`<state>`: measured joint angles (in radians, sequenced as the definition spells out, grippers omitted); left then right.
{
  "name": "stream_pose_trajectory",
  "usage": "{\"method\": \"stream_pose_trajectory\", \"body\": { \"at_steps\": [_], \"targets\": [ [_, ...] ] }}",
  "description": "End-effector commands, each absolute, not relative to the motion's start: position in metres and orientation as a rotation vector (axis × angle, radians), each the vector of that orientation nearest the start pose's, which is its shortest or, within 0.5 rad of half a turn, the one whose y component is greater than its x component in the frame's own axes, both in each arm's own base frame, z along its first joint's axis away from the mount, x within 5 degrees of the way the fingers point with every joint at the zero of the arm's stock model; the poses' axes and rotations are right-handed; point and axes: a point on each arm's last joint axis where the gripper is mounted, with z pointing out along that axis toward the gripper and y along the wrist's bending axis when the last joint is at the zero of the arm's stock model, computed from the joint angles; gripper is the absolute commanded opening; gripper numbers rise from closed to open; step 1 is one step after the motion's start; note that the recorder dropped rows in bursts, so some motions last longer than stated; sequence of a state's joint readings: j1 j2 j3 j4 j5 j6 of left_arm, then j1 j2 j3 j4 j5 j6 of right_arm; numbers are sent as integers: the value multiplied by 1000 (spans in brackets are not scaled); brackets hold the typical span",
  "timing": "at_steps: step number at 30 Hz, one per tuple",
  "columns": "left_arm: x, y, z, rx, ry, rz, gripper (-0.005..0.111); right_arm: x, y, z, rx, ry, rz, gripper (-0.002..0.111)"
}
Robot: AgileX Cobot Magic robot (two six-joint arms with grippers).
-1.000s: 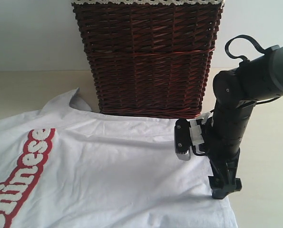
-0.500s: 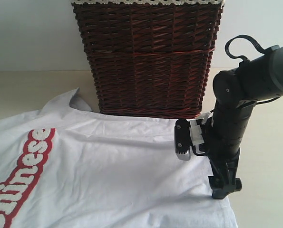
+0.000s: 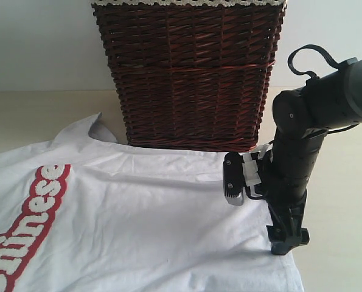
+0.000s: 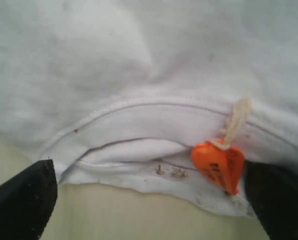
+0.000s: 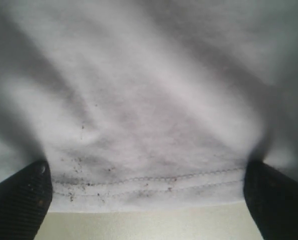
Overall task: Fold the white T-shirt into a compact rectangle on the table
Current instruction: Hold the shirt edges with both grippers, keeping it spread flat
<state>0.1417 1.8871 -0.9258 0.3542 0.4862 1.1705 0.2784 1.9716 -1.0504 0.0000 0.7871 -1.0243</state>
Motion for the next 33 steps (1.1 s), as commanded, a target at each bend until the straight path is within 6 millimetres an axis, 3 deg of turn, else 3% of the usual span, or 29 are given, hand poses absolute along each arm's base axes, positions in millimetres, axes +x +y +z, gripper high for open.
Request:
{"method": "stream_pose_trajectory", "body": {
  "at_steps": [1,33],
  "targets": [
    [314,55,99,1772,2486,348,105,310,87,88,-1951,2574,56,105],
    [309,55,96,1789,2520,315,105,310,87,81,-1875,2652,62,105]
  ]
}}
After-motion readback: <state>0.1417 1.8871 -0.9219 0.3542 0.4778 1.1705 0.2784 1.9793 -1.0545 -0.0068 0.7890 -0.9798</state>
